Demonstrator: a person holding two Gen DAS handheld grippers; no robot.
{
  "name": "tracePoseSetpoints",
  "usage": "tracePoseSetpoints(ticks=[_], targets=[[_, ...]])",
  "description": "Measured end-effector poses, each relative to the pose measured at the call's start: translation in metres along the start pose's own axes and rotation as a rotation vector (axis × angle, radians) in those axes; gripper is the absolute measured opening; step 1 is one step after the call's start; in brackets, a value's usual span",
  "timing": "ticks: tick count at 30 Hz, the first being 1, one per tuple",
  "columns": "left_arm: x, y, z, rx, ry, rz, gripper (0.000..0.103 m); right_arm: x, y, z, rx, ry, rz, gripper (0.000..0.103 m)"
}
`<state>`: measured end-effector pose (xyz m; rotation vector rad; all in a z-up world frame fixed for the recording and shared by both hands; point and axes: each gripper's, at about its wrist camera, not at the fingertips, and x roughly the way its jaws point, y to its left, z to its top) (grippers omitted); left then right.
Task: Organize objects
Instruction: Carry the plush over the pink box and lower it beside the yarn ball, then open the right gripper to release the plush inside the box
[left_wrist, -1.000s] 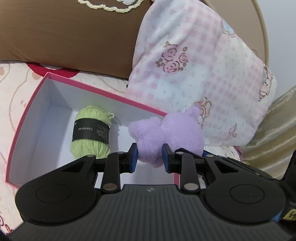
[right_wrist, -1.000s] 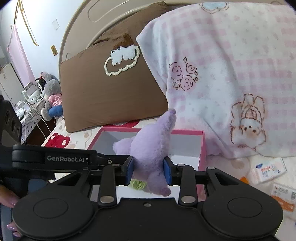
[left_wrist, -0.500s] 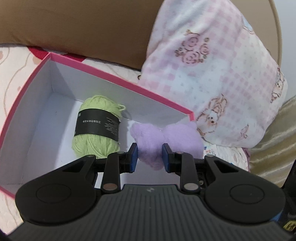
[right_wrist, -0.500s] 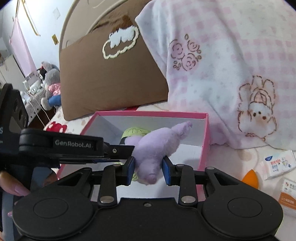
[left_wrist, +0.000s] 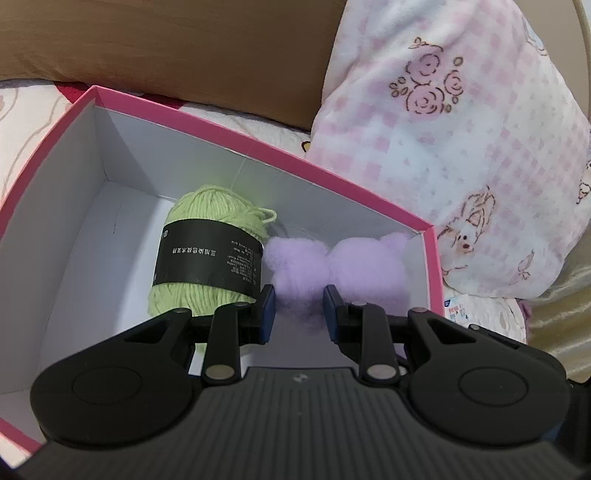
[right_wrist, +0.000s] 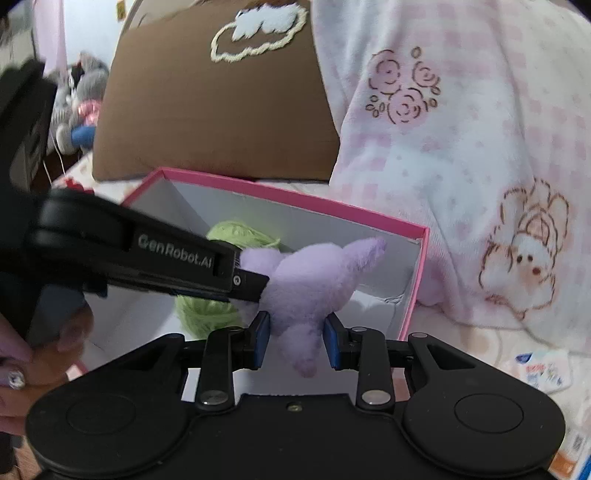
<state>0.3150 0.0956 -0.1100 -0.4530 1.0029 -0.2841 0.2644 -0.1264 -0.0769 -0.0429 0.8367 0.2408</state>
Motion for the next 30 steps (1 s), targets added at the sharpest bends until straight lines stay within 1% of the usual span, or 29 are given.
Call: tracePoseSetpoints(ticks=[3,5,9,12,16,18,20,22,25,27,30], targets=[[0.005,0.002,0.001,-0.002,0.004,0.010,0.025,0.006,0.006,0.000,-0.045,0.007,-0.035,0.036],[0.005,0.004,-0.001,-0.010,0.003,0.017,0.025,0.008,0.009,0.000,-0.062,0.002,-0.040,0.036],[0.007,0.007,-0.002,-0.009,0.013,0.015,0.025,0.012,0.014,-0.003,-0.094,0.027,-0.060,0.035],[0.012,0.007,-0.002,-0.012,0.021,0.018,0.025,0.019,0.013,-0.001,-0.084,0.057,-0.084,0.035],[0.010,0.013,-0.001,-0.045,0.011,0.015,0.024,0.023,0.015,0.003,-0.091,0.052,-0.107,0.035],[0.005,0.016,0.000,-0.054,-0.002,0.019,0.024,0.024,0.017,0.006,-0.086,0.053,-0.085,0.035],[0.002,0.019,0.001,-0.050,-0.008,0.023,0.024,0.023,0.022,0.008,-0.101,0.048,-0.081,0.035],[0.003,0.023,0.002,-0.059,-0.006,0.030,0.024,0.026,0.027,0.009,-0.117,0.062,-0.079,0.035],[0.010,0.026,0.002,-0.067,0.007,0.037,0.024,0.038,0.027,0.010,-0.091,0.107,-0.084,0.034],[0.013,0.025,-0.001,-0.056,0.025,0.043,0.024,0.046,0.022,0.011,-0.039,0.137,-0.080,0.034],[0.014,0.021,-0.001,-0.042,0.017,0.026,0.024,0.050,0.019,0.010,0.006,0.130,-0.086,0.034]])
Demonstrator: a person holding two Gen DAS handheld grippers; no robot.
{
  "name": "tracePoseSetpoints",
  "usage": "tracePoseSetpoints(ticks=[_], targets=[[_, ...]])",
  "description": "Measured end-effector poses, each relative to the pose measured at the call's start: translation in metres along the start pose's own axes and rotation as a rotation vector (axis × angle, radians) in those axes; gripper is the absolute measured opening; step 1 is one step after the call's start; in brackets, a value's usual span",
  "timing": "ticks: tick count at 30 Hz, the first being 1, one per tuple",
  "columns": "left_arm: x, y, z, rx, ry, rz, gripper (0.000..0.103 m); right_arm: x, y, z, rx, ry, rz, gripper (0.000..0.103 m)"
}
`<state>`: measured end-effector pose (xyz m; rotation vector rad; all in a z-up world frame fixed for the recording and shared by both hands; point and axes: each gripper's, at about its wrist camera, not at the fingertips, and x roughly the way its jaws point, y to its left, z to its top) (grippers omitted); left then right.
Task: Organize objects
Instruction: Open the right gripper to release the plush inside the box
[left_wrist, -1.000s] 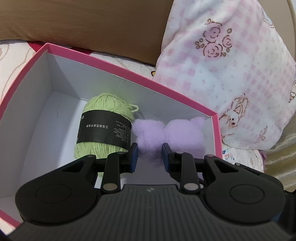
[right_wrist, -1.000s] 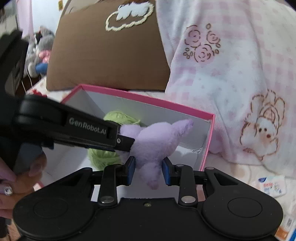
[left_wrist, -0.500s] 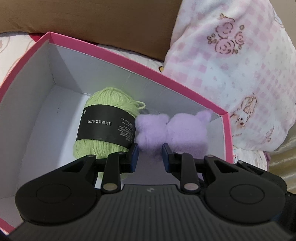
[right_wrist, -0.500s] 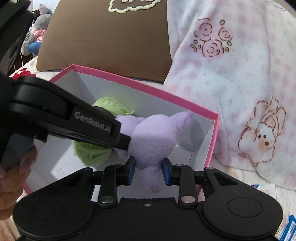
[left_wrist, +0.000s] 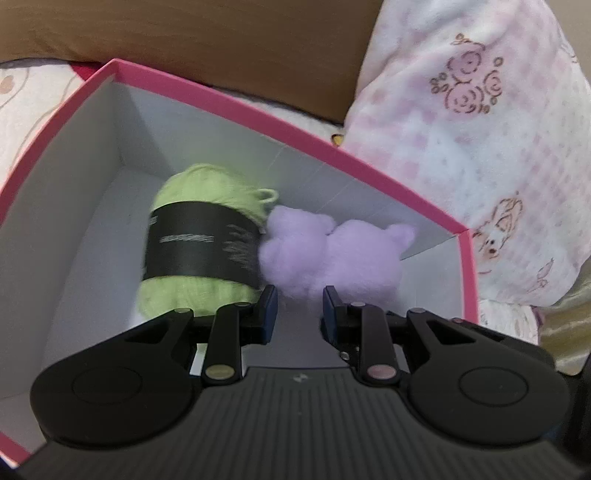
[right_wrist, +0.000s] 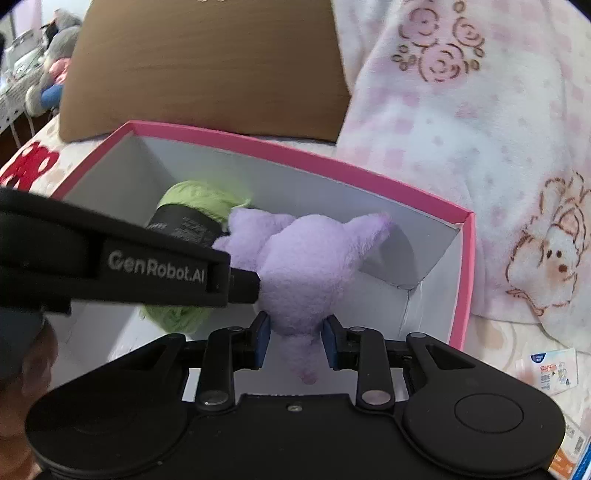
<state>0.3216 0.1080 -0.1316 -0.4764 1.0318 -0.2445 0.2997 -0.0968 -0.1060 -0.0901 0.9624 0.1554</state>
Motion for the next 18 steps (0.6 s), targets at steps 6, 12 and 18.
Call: tracePoseSetpoints(ticks=[6,12,18], targets=[[0.007,-0.002,0.002,-0.001,-0.016,-0.010,0.024,0.015,-0.002,0.004,0.018,0.064,0.014,0.030],[0.006,-0.001,0.003,-0.001,-0.009,0.007,0.024,0.014,0.002,0.000,-0.005,0.056,-0.030,0.033],[-0.001,-0.006,-0.001,0.044,-0.016,0.032,0.024,-0.009,0.009,-0.006,-0.026,-0.006,-0.041,0.042]])
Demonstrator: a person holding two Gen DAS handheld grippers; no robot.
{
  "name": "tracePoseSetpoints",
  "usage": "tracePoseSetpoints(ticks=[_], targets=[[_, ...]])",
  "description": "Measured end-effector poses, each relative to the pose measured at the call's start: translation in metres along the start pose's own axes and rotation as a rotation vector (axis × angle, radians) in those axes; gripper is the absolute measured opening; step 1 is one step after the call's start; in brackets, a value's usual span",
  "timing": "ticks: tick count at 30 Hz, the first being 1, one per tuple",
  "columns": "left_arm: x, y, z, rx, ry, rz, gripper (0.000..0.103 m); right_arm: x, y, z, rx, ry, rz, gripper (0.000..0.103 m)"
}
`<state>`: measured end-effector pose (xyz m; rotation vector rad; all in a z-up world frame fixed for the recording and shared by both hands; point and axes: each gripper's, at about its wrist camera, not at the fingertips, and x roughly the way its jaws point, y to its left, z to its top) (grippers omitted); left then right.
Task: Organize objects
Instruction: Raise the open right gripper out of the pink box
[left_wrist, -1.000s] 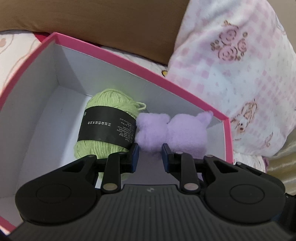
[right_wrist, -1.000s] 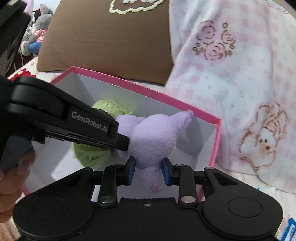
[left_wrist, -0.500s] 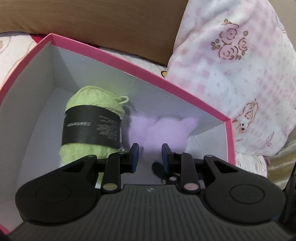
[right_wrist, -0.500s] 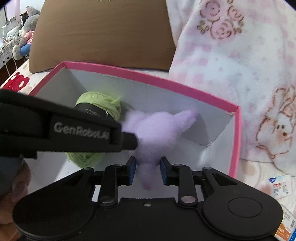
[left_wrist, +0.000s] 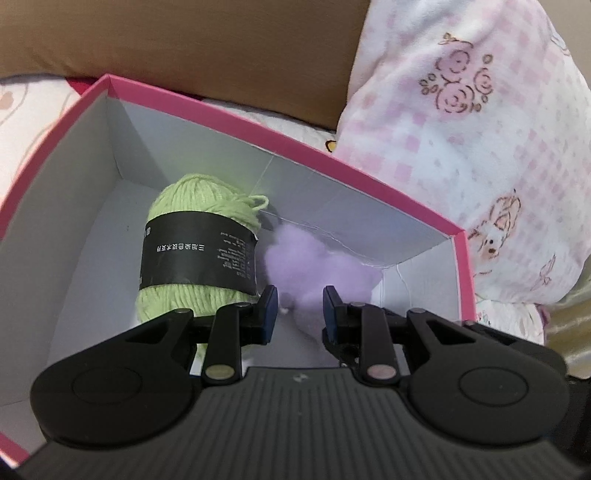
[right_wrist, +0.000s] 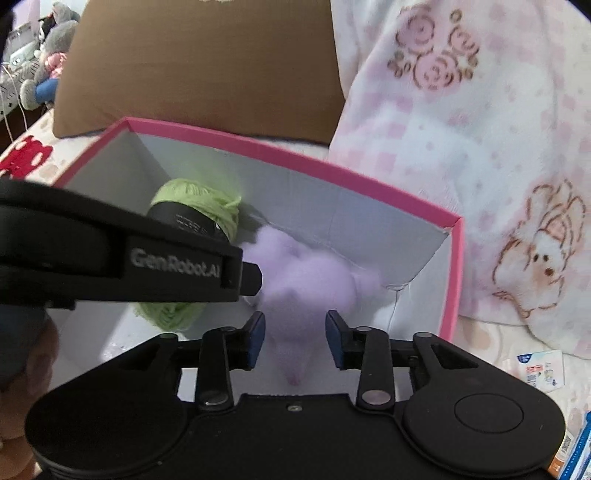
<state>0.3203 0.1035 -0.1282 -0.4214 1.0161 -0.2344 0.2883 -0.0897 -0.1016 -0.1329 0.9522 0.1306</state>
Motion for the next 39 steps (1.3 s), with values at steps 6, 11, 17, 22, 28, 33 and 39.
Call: tracePoseSetpoints(ticks=[6,11,17,22,28,33,39], targets=[[-0.028,-0.008,-0.011,0.097,-0.011,0.105,0.028,-0.035,-0.003,-0.012,-0.013,-0.069,0.002,0.059],[-0.064,-0.012,-0.014,0.100,0.009,0.026,0.032,-0.056,-0.013,-0.017,0.012,-0.105,0.067,0.061],[-0.107,-0.031,-0.024,0.156,-0.006,0.057,0.042,-0.092,-0.007,-0.022,0.006,-0.124,0.115,0.065],[-0.136,-0.045,-0.030,0.208,0.024,0.032,0.044,-0.127,0.001,-0.029,-0.016,-0.119,0.157,0.065],[-0.178,-0.053,-0.038,0.214,0.051,0.001,0.049,-0.166,0.009,-0.033,-0.026,-0.149,0.190,0.072],[-0.215,-0.064,-0.045,0.264,0.011,0.019,0.055,-0.192,0.020,-0.039,-0.087,-0.148,0.192,0.076],[-0.243,-0.076,-0.059,0.296,-0.013,0.028,0.062,-0.214,0.019,-0.048,-0.060,-0.171,0.191,0.089]])
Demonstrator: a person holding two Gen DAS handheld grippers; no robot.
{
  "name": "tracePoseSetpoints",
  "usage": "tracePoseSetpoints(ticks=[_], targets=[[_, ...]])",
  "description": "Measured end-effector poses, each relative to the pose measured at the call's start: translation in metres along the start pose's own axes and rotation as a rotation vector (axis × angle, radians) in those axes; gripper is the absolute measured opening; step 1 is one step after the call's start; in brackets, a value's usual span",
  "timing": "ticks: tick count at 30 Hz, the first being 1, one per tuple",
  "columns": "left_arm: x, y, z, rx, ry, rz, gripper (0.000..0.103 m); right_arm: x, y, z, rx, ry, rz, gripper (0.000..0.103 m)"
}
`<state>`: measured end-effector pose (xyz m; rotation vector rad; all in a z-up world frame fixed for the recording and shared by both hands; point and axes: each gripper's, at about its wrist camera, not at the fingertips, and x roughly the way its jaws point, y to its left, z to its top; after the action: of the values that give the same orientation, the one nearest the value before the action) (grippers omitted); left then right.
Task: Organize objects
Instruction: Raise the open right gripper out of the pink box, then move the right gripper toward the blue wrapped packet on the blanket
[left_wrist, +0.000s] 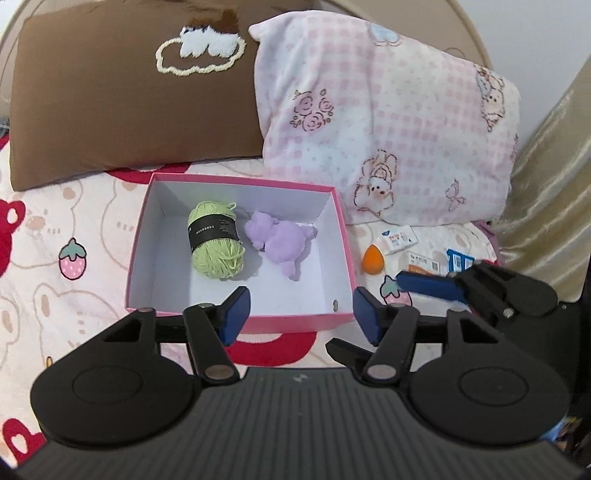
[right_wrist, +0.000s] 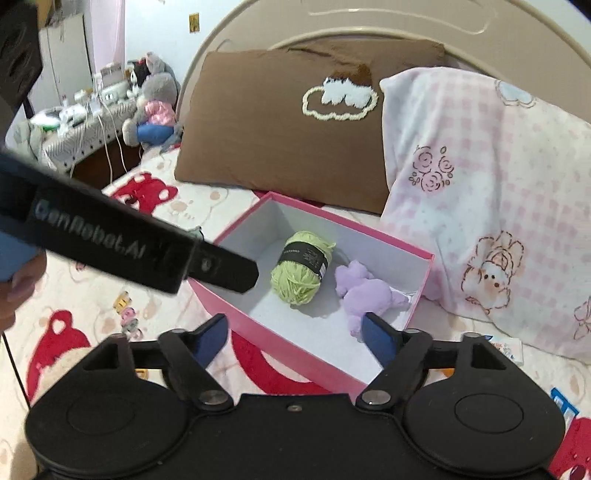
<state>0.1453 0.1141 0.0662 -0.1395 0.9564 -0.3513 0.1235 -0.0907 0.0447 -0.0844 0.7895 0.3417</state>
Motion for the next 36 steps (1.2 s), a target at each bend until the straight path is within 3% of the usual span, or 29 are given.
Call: tracePoseSetpoints(ticks=[16,26,36], targets=[[-0.041,-0.030,-0.035,0.046,0.007,0.029,0.075,-0.065,-0.006,-0.034,0.021,-0.016,0.035,0.091],[-0.056,-0.057,-0.065,0.096,-0.016,0.028,0.094,-0.101,-0.016,-0.066,-0.031,0.006,0.005,0.091],[-0.034,-0.098,-0.093,0.158,0.076,-0.037,0.098,-0.125,-0.059,-0.109,-0.017,0.040,-0.044,0.091]])
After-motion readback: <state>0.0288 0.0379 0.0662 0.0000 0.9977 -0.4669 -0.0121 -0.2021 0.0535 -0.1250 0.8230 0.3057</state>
